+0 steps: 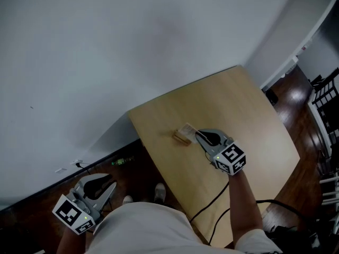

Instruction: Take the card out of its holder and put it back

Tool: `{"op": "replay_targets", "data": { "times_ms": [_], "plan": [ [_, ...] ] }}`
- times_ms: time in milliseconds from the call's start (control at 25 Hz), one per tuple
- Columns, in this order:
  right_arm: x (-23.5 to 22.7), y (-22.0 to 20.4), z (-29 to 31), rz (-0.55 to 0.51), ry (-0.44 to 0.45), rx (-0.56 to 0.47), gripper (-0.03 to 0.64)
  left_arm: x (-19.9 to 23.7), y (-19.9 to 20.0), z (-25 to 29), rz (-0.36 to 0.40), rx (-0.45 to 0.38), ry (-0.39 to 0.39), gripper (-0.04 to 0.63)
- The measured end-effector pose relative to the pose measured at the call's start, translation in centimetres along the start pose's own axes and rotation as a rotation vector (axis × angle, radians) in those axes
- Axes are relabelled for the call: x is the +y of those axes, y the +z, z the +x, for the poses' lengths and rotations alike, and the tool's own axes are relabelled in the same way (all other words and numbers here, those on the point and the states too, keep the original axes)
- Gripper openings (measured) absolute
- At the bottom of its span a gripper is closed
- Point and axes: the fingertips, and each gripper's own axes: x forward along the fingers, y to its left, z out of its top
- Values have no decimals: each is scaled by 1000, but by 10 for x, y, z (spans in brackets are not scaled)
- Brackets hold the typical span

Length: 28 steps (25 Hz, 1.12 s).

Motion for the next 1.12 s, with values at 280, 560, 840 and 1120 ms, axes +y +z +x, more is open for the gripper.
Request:
{"op": "replay_targets", "data": {
  "times_ms": [280, 560, 840, 1120],
  "plan": [
    [89, 35, -19, -22, 2, -12, 21, 14, -9, -35, 18, -15, -69, 71],
    [189, 47, -34, 2, -5, 10, 21, 23, -24, -71, 36, -18, -141, 71],
    [295, 58, -47, -2, 16, 37, 21, 30, -50, -105, 35, 13, -205, 72],
    [336, 58, -52, 42, 11, 39, 20, 29, -58, -110, 55, 18, -242, 66]
  ]
}}
